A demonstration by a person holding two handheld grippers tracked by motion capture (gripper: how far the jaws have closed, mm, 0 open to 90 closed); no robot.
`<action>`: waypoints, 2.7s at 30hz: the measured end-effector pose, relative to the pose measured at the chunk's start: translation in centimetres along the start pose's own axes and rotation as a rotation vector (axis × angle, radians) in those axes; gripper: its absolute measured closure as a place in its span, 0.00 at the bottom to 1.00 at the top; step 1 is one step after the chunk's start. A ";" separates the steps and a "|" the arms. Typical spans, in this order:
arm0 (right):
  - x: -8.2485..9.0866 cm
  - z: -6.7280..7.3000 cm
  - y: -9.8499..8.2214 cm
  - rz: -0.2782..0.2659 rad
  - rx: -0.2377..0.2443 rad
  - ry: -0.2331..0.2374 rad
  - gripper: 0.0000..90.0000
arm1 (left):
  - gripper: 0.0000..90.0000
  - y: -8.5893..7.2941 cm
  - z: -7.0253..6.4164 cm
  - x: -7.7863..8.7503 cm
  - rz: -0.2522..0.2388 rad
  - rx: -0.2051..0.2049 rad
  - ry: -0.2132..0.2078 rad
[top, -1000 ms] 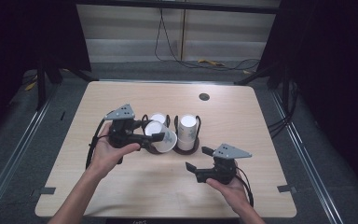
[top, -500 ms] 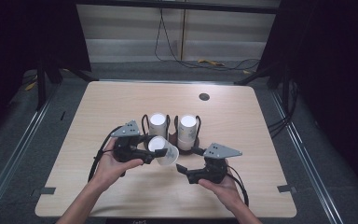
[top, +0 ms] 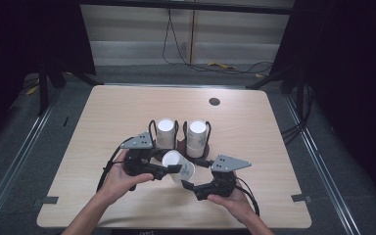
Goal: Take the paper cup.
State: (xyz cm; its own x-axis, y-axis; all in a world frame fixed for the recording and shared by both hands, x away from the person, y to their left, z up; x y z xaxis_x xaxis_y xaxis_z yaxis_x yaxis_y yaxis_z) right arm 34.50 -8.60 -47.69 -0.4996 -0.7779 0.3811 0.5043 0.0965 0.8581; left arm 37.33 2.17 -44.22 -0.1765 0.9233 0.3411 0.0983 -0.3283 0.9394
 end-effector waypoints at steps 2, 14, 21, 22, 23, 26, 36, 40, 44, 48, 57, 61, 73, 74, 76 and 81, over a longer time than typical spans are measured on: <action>-0.1 0.1 -0.1 0.009 0.000 0.003 0.15 | 0.39 0.1 -0.2 -0.1 -0.002 -0.006 -0.010; -0.1 0.9 -0.1 -0.006 0.037 0.059 0.15 | 0.40 1.0 -1.4 -0.4 -0.039 0.013 -0.070; 0.0 1.3 0.1 -0.036 0.052 0.106 0.15 | 0.40 1.6 -2.0 -0.2 -0.057 0.006 -0.106; 0.1 1.5 0.0 -0.033 0.042 0.138 0.15 | 0.40 1.7 -2.1 -0.2 -0.064 0.011 -0.113; 0.1 1.5 0.0 -0.033 0.042 0.138 0.15 | 0.40 1.7 -2.2 -0.2 -0.060 0.004 -0.113; 0.1 1.5 0.0 -0.029 0.034 0.148 0.16 | 0.40 1.9 -2.5 -0.3 -0.065 0.005 -0.126; 0.0 1.4 -0.1 -0.015 0.021 0.167 0.26 | 0.39 1.5 -2.3 -0.4 -0.064 0.033 -0.139; -0.1 1.2 -0.3 0.004 0.033 0.158 0.27 | 0.38 1.1 -2.1 -0.5 -0.055 0.048 -0.143; -0.1 1.3 -0.5 0.020 0.044 0.145 0.31 | 0.35 0.8 -2.0 -0.7 -0.035 0.068 -0.136; -0.1 1.5 -0.7 0.036 0.056 0.144 0.31 | 0.29 0.7 -1.9 -0.8 -0.037 0.082 -0.133; 0.0 1.4 -0.8 0.057 0.050 0.147 0.32 | 0.24 0.5 -2.0 -0.7 -0.016 0.058 -0.132; 0.1 1.1 -1.1 0.098 0.062 0.132 0.32 | 0.24 0.4 -1.8 -0.5 -0.008 0.060 -0.127; 0.7 0.5 -0.6 0.194 0.096 0.093 0.32 | 0.25 -0.3 -1.4 -0.1 0.049 -0.003 -0.108; 0.7 0.5 -0.6 0.194 0.096 0.093 0.32 | 0.25 -0.5 -1.4 -0.1 0.054 -0.003 -0.108; 0.6 0.3 -0.5 0.217 0.119 0.081 0.32 | 0.26 -0.8 -1.4 -0.2 0.064 -0.005 -0.111; 0.7 0.3 -0.2 0.278 0.161 0.081 0.32 | 0.26 -0.9 -1.4 -0.1 0.072 -0.021 -0.110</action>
State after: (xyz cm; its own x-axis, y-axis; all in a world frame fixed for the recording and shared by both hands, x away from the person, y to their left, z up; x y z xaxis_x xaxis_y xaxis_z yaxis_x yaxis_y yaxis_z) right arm 33.81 -8.97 -47.46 -0.2982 -0.7541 0.5851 0.4923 0.4037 0.7712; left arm 35.88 2.12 -45.09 -0.0611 0.9129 0.4036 0.0865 -0.3980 0.9133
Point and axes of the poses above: each handheld gripper's, and its own axes: x roughly backward along the jaws, y roughly out of its top, z roughly to its left, the point moved 9 cm from there along -x, roughly forward along the jaws, and after that the axes turned 14 degrees about -x, right-handed, at the moved point
